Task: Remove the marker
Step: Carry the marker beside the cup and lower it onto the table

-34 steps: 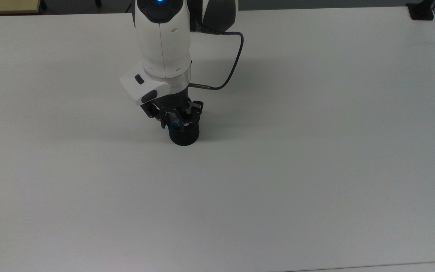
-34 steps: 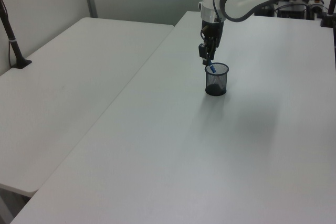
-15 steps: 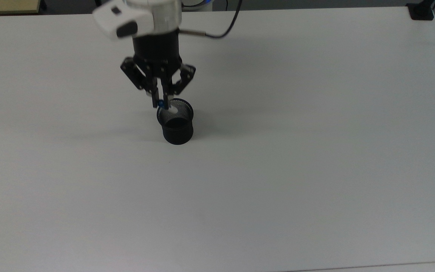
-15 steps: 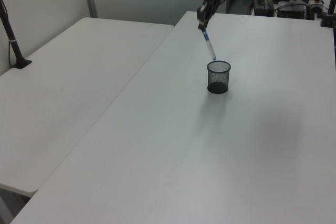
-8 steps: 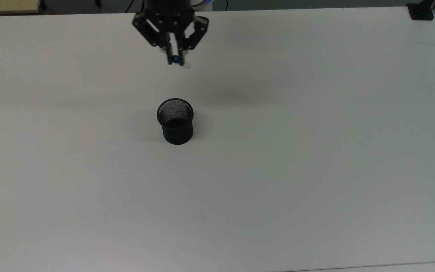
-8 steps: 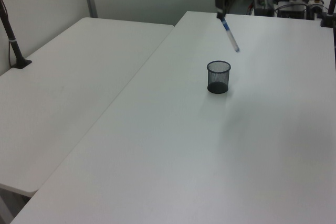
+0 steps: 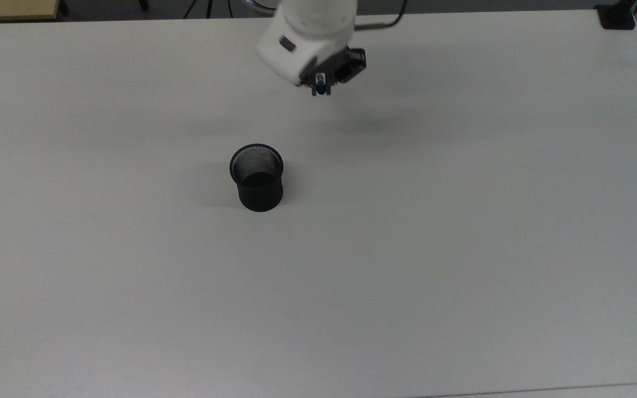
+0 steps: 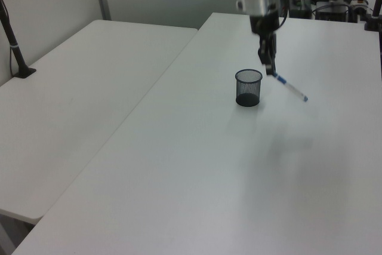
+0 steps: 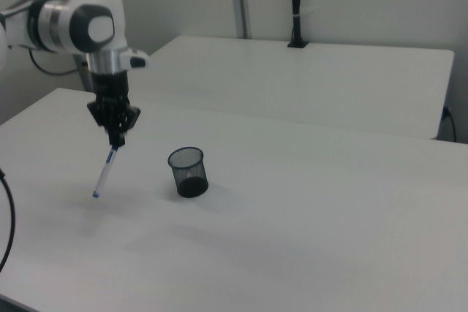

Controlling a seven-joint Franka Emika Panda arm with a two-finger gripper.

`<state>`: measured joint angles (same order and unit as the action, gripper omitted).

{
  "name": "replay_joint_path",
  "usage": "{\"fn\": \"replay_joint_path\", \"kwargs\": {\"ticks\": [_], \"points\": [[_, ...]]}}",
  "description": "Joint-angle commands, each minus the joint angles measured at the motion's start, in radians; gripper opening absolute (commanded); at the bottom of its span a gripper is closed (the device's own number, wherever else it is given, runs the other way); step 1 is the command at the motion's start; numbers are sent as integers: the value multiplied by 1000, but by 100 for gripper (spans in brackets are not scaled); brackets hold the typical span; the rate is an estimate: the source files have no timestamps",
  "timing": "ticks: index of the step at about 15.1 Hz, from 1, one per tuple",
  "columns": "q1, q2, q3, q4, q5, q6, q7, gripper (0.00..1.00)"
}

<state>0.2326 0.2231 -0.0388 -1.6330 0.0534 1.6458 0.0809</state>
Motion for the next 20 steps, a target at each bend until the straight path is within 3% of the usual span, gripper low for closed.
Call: {"fn": "replay_joint_path", "kwargs": {"ticks": [1,8,11,13,14,16,19,20], "points": [[54,116,-10,18,11,-20,-23,0],[105,238,-7,13,5,24,25,3],[106,262,-4,12,0,58,53,25],[106,269,-4,15,-3,58,53,32],[106,269,-3,15,-3,58,53,60],[106,263,-3,19,-3,54,57,98],[93,194,0,39,-33,49,71,100],[58,123,0,39,-49,45,71,100]]}}
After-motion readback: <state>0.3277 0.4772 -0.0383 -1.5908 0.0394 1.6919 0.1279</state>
